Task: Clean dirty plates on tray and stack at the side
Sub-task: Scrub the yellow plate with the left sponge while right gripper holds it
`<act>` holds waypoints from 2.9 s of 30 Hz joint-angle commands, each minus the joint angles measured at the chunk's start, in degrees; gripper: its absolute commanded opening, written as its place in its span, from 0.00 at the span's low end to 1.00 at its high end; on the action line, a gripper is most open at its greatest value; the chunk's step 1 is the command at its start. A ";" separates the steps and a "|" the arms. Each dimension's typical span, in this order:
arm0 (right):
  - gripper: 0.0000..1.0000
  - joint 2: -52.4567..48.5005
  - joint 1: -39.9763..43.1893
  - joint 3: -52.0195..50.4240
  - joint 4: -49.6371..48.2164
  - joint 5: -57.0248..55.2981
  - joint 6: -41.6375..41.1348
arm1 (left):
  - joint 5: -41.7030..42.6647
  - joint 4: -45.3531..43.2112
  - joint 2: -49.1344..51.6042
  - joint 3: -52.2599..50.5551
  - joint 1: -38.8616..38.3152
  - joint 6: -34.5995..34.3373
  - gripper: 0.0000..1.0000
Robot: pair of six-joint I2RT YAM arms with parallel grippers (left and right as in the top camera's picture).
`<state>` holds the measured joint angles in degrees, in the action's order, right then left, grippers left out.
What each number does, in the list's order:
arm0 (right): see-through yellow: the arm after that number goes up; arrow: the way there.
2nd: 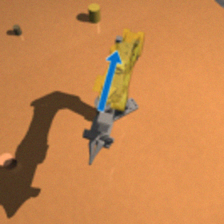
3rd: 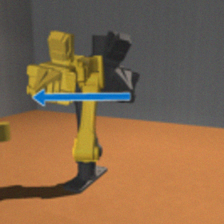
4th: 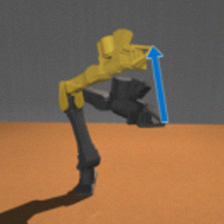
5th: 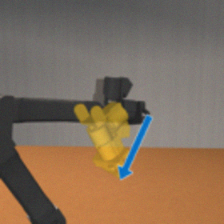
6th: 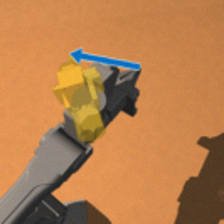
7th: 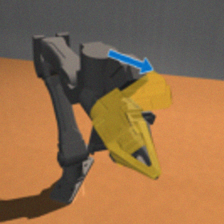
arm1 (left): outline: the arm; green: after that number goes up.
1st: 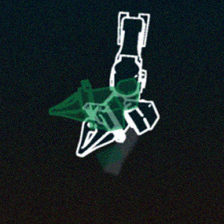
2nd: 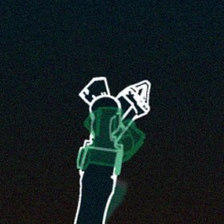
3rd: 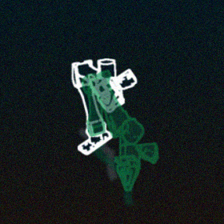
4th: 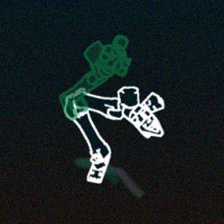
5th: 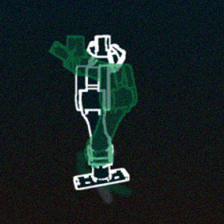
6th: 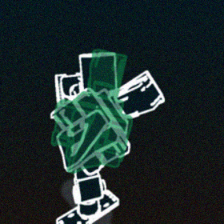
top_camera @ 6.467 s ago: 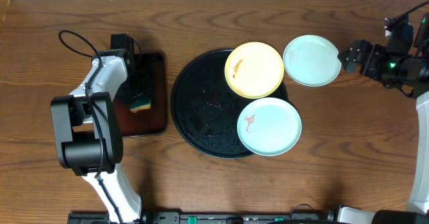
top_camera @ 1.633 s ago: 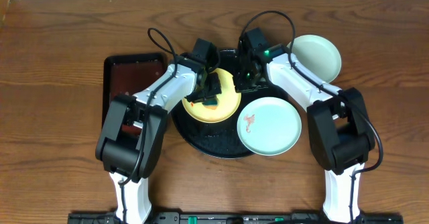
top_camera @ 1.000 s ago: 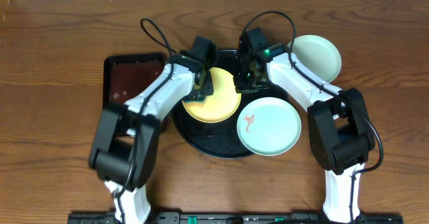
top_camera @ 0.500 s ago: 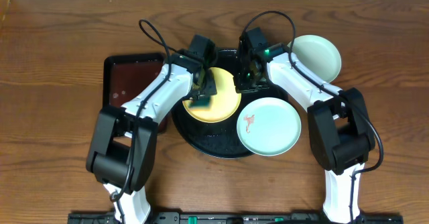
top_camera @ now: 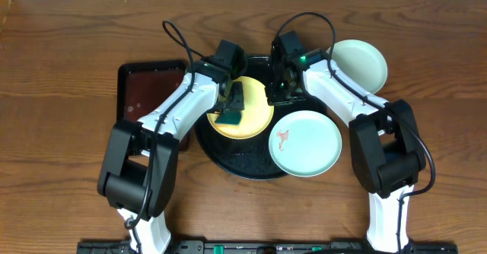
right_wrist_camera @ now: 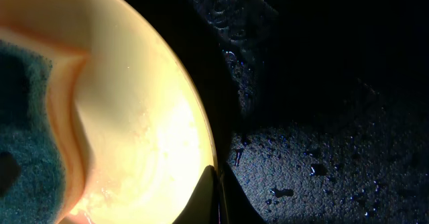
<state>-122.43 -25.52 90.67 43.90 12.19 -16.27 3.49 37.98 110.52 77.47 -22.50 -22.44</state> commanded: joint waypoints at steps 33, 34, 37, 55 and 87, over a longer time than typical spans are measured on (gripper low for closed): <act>0.01 -0.57 1.22 0.85 2.40 -7.72 0.46 | -29.29 2.73 6.01 0.50 -0.13 -3.80 0.07; 0.01 -0.57 1.22 0.85 2.40 -7.74 0.46 | -29.29 2.73 5.05 0.92 -0.13 -3.80 0.07; 0.01 -0.57 1.20 0.85 2.43 -7.69 0.46 | -28.74 2.25 1.90 1.31 -0.26 -3.78 0.07; 0.14 -0.57 1.20 0.85 1.49 -4.72 0.48 | -4.17 -0.98 -4.11 1.16 -0.28 -2.47 0.78; 0.01 -4.22 -2.99 0.42 -3.50 -3.10 -2.14 | 2.75 2.21 -3.34 -0.28 5.46 2.93 0.59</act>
<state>-125.71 -29.08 91.26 39.59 11.84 -18.55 1.02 40.23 106.67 78.35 -16.97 -21.34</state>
